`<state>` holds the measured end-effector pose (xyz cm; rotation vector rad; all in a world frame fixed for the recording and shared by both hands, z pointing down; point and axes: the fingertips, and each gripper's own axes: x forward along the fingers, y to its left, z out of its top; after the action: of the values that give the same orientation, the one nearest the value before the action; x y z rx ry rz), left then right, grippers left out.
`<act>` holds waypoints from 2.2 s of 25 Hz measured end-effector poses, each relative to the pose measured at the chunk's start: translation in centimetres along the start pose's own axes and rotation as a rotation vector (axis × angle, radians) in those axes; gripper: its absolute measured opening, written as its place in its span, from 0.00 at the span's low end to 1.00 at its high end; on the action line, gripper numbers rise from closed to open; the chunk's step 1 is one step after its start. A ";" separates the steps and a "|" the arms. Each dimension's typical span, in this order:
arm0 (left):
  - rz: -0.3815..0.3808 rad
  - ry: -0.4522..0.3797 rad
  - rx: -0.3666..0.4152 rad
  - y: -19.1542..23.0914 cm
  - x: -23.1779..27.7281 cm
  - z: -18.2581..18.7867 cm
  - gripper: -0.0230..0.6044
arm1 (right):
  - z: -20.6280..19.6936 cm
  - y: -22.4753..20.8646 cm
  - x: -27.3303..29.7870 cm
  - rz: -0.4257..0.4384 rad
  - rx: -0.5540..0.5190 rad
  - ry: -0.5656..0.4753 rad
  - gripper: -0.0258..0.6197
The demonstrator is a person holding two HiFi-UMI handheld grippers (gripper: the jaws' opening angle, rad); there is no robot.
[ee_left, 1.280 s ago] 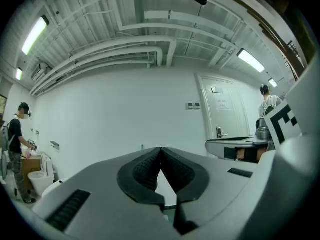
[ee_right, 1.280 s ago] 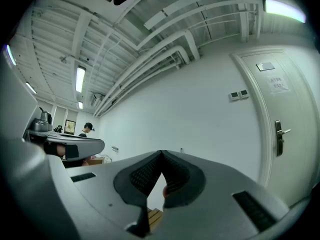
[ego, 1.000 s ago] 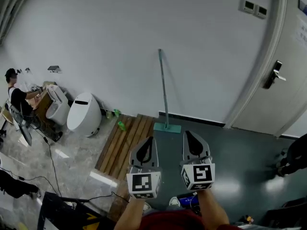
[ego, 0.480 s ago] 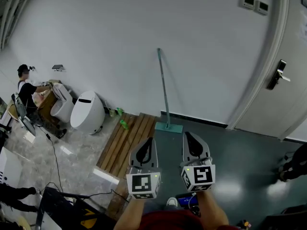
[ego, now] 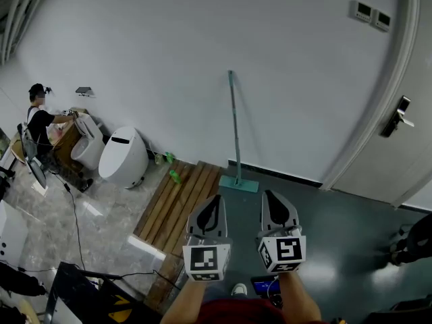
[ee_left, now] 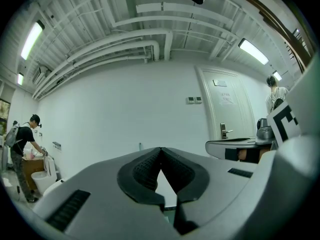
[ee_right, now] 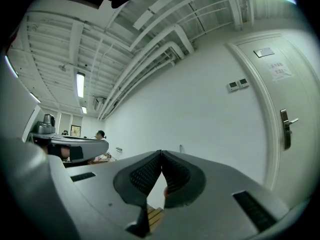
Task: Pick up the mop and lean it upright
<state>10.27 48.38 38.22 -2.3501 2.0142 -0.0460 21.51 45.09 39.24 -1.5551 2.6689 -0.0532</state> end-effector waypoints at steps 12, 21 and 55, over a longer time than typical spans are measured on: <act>-0.002 -0.010 -0.021 10.2 7.7 -0.7 0.06 | -0.1 3.0 12.3 -0.020 -0.030 0.009 0.07; -0.050 -0.035 -0.044 19.1 13.5 -0.4 0.06 | 0.5 6.3 21.8 -0.075 -0.058 -0.001 0.07; -0.080 -0.034 -0.014 23.0 36.1 -0.3 0.06 | 0.0 -4.2 42.5 -0.110 -0.007 -0.012 0.07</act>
<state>-6.92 9.18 37.04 -2.4212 1.9114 0.0056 4.23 6.01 38.34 -1.6972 2.5755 -0.0390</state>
